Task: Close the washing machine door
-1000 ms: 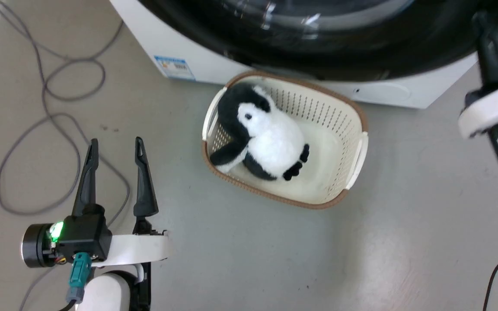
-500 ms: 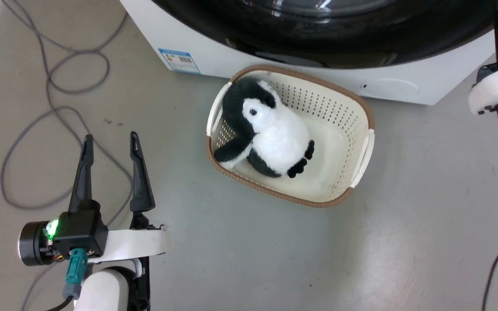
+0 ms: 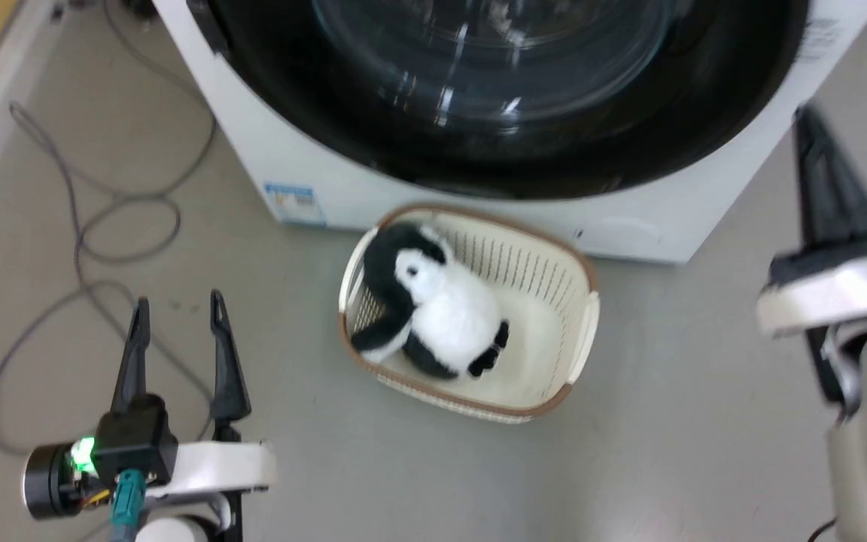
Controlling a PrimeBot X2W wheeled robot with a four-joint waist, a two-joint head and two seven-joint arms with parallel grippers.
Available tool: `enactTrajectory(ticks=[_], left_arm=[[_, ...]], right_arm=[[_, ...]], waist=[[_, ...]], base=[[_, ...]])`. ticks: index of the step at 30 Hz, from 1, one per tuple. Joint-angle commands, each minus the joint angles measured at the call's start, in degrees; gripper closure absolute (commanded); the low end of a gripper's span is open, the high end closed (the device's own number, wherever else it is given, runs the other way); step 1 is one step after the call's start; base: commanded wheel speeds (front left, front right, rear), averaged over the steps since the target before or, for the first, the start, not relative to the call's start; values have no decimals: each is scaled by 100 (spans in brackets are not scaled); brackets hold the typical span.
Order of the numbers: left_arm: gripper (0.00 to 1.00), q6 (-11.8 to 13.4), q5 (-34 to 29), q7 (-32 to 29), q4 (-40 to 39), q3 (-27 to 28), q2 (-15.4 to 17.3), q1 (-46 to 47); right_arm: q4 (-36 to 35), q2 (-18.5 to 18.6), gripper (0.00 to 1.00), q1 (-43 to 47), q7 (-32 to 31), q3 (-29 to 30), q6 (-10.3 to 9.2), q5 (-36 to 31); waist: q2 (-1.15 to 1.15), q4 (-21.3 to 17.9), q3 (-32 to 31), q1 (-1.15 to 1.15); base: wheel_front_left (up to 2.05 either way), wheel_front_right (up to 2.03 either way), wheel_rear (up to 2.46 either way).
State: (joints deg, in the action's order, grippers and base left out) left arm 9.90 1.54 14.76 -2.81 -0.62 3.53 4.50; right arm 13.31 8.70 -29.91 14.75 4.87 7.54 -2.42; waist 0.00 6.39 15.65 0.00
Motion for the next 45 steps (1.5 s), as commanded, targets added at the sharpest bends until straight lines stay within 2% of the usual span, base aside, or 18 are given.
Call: enactTrajectory(ticks=[1, 3, 4, 5, 13, 21, 28, 29, 45], left_arm=[[0, -11, -49, 24, 36, 37, 52, -120], [0, -18, -51, 24, 62, 75, 82, -249], [0, -19, -52, 24, 78, 95, 96, -319], [0, -21, -56, 24, 93, 111, 110, -392], [0, -33, -128, 24, 137, 94, 175, -964], [0, -114, -59, 24, 156, 54, 195, -1251], [0, -237, 59, 24, 248, 59, 176, -1316], [100, -209, 56, -5, 241, 48, 165, -1257], [100, -291, 35, -173, 245, 45, 135, -1167]], right_arm=[[-117, -100, 100, 270, 25, 9, -5, 36], [-158, -213, 100, 578, 25, -11, -5, 87], [-166, -261, 60, 714, 25, -33, -5, 112], [-191, -301, 0, 839, 25, -29, -5, 125], [-524, -531, 0, 1972, 25, -80, -5, 385], [-912, -579, 0, 2876, 25, -183, -5, 677], [-1001, -581, 0, 3131, 25, -172, -5, 834], [-973, -552, 100, 3070, -3, -174, 0, 804], [-1010, -555, 100, 3061, -166, -208, -1, 742]], waist=[[0, -164, -415, 0], [0, -222, -612, 0], [0, -252, -720, 0], [0, -279, -821, 0], [0, -423, -1465, 0], [0, -466, -1668, 0], [0, -456, -1714, 0], [0, -456, -1716, 0], [0, -476, -1701, 0]], base=[[0, 0, 0], [0, 0, 0], [0, 0, 0], [0, 0, 0], [0, 0, 0], [0, 0, 0], [0, 0, 0], [0, 0, 0], [0, 0, 0]])
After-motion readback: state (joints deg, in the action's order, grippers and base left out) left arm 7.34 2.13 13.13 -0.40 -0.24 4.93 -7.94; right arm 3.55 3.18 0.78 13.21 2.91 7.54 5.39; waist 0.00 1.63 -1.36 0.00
